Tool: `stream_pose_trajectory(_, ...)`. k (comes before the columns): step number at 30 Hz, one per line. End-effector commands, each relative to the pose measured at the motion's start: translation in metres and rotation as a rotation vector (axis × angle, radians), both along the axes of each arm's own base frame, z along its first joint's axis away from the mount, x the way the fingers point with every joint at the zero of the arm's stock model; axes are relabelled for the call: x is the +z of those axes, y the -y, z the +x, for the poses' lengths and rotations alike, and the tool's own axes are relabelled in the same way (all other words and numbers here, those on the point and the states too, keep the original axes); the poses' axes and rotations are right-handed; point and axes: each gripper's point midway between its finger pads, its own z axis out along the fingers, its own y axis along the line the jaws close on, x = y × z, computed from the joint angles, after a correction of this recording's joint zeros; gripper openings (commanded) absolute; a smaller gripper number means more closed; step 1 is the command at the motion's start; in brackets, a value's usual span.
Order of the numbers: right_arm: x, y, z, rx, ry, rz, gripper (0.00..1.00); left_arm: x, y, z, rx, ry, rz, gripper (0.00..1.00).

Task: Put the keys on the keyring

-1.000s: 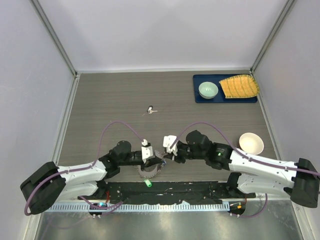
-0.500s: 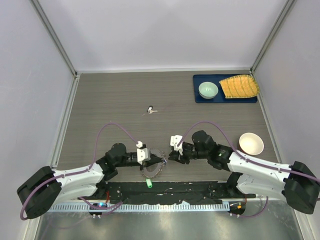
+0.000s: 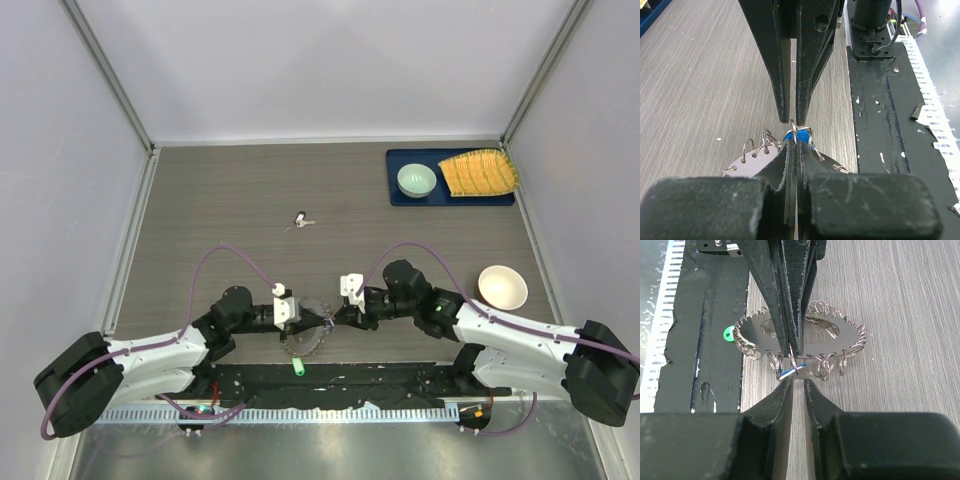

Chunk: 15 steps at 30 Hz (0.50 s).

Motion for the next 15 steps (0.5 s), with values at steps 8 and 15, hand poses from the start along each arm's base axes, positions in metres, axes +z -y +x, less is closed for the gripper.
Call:
stream_pose_trajectory(8, 0.0258, -0.0140, 0.0031, 0.049, 0.042, 0.070, 0.17, 0.0245, 0.0070, -0.0019, -0.039, 0.062, -0.077, 0.00)
stream_pose_trajectory(15, 0.0263, -0.0158, 0.0011, 0.067, 0.036, 0.071, 0.17, 0.0241, 0.0077, -0.0025, -0.045, 0.058, -0.075, 0.00)
